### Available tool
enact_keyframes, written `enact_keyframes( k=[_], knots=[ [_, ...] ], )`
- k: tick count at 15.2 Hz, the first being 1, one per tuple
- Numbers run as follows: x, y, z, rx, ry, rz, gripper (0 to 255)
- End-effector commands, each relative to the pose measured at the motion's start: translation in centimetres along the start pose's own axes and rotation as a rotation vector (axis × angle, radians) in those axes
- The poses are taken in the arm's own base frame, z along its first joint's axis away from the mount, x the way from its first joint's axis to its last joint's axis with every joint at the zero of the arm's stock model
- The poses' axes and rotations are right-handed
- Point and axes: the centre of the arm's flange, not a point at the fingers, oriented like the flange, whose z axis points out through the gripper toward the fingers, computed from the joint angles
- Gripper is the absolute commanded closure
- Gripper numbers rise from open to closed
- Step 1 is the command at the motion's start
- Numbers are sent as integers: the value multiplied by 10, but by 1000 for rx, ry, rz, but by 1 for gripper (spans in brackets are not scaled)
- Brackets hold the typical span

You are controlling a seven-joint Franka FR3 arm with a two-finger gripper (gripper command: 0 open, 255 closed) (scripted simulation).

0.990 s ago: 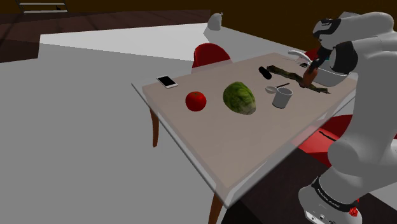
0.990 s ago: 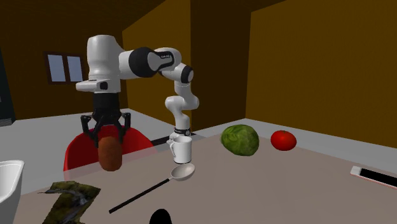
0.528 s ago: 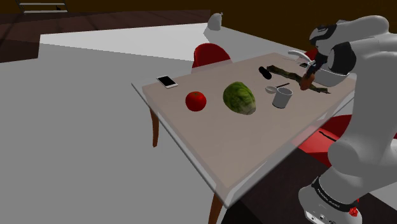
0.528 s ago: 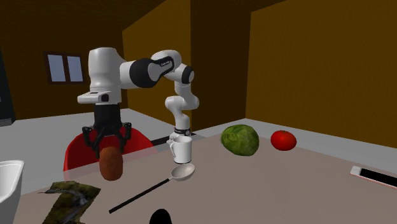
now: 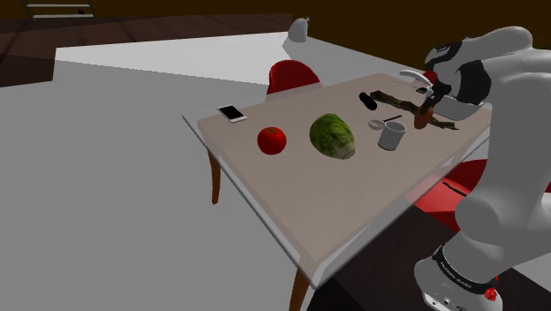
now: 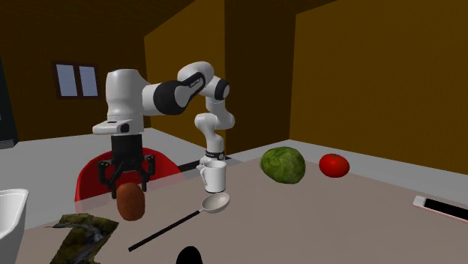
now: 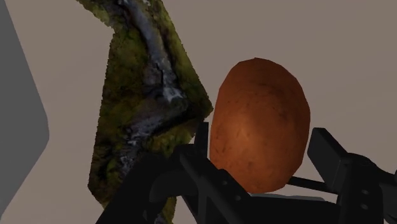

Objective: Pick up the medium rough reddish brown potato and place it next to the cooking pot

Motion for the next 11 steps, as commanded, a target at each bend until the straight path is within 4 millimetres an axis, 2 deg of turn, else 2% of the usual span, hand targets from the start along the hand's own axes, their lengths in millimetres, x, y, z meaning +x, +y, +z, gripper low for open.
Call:
enact_keyframes(
  k=[1, 4, 11],
  knots=[
    [-4, -3, 20, 15, -15, 3, 255],
    [-7, -4, 35, 15, -15, 3, 255],
    [-7, -4, 35, 15, -15, 3, 255]
  ],
)
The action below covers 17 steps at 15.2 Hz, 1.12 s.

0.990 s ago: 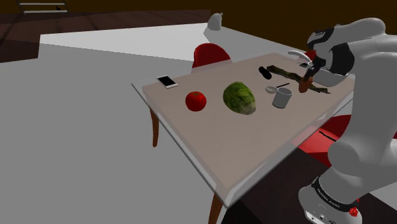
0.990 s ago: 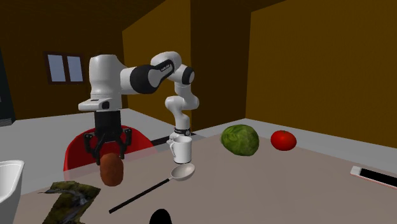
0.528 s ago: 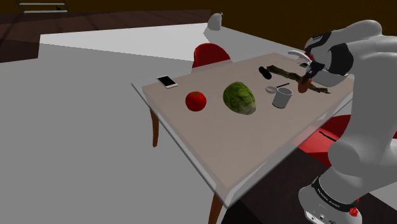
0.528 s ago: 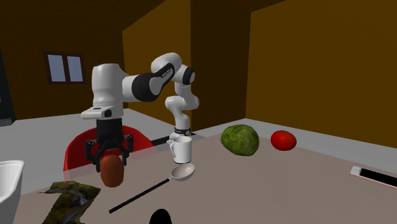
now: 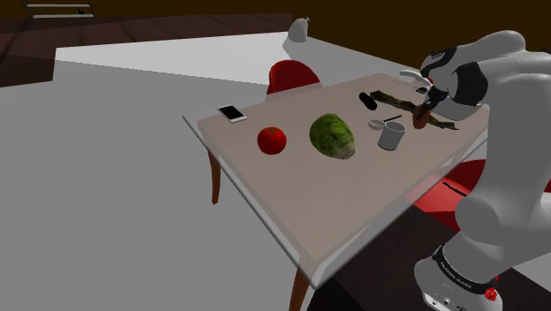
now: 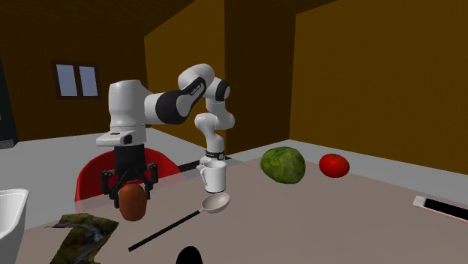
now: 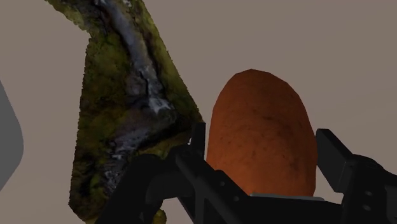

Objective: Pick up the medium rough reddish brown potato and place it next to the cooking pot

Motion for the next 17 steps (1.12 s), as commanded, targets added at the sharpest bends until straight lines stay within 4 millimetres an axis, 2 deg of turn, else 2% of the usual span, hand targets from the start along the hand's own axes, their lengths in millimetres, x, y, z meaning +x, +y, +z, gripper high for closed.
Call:
enact_keyframes(
  k=[1, 2, 7, 11, 17],
  knots=[
    [-5, 1, 7, 7, -12, 5, 255],
    [-4, 3, 7, 7, -12, 5, 0],
    [-5, 1, 7, 7, -12, 5, 0],
    [-5, 2, -43, 7, -12, 5, 0],
    [-5, 2, -43, 7, -12, 5, 0]
  ],
)
